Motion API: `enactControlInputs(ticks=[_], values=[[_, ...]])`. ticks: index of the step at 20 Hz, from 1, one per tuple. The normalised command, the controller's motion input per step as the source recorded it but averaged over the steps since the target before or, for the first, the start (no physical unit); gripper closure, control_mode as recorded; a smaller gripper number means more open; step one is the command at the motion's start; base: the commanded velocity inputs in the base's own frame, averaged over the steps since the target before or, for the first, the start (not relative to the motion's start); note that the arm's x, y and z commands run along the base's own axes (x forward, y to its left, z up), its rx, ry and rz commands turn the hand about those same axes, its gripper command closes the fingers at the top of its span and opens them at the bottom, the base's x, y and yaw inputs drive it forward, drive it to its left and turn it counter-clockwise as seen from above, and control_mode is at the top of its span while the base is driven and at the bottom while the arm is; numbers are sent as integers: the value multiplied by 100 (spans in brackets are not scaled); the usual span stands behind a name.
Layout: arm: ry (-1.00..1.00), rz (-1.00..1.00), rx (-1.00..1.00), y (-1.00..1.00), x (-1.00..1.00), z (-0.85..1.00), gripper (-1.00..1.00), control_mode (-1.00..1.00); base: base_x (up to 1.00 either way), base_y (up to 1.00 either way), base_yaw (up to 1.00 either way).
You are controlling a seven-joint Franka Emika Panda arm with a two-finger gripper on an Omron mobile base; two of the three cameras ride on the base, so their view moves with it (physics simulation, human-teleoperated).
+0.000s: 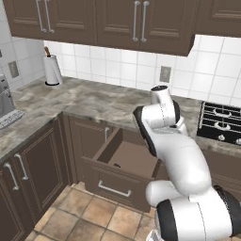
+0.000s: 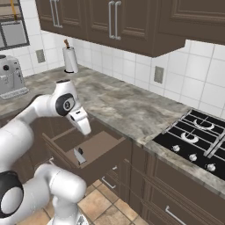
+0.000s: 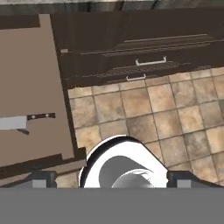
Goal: Pick up the metallic utensils from the counter and place them in the open drawer. Make sure not to pick up any wooden utensils.
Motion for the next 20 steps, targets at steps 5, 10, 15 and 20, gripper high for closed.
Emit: enactControlInputs(ticks=[5,10,15,20], values=[[17,-27,1,25,-81,23,-100,-100,0,0,0],[7,-11,0,7,-88,5,-100,-100,0,0,0],[0,0,0,-1,-77,33,-100,-100,0,0,0],[0,5,0,-7,-56,26,-100,100,-16,0,4]])
